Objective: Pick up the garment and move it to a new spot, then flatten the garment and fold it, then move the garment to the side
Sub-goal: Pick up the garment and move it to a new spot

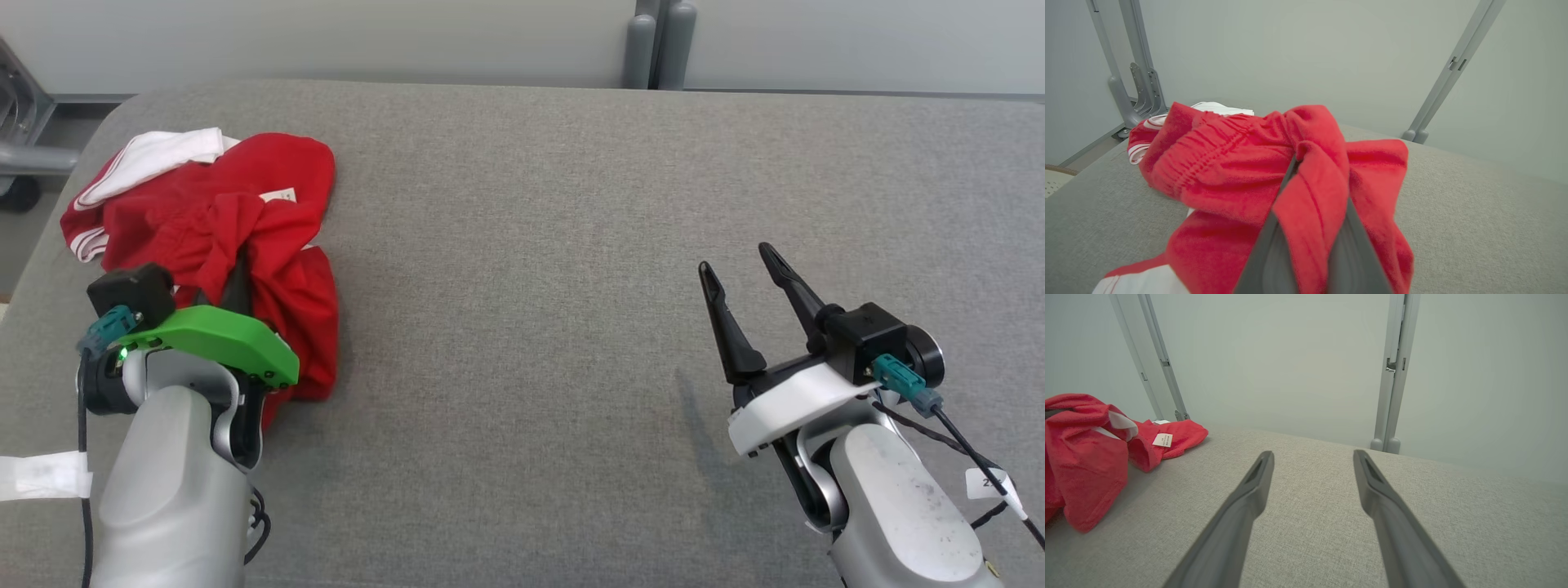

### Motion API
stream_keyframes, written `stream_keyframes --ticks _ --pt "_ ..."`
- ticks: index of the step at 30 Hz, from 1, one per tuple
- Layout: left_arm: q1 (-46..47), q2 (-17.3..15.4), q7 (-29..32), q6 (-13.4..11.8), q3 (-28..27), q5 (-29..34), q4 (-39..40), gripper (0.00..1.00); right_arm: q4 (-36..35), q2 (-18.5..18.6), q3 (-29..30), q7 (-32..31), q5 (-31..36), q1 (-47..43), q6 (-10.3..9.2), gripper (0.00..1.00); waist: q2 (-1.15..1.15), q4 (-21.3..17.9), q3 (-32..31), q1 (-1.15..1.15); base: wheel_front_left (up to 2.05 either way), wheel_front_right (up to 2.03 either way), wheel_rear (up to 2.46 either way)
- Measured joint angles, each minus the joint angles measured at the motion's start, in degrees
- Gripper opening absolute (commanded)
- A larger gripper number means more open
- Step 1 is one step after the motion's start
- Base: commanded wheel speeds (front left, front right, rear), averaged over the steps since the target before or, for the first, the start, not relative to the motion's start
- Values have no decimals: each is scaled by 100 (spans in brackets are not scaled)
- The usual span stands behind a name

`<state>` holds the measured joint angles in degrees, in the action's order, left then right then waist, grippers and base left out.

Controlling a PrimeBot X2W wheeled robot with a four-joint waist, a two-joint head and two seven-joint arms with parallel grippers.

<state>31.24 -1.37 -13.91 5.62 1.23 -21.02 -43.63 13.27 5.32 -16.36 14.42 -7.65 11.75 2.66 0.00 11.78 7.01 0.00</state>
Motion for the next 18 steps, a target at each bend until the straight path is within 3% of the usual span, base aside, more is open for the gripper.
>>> stream_keyframes --ticks 8,18 --pt "0 8 -32 121 579 2 524 0 0 -48 -15 0 -53 -61 -30 100 0 -340 -153 0 0 0 0" --pt "-13 1 -30 151 1980 -102 791 0 -11 -124 -12 0 -105 -204 -125 100 0 -1052 -293 0 0 0 0"
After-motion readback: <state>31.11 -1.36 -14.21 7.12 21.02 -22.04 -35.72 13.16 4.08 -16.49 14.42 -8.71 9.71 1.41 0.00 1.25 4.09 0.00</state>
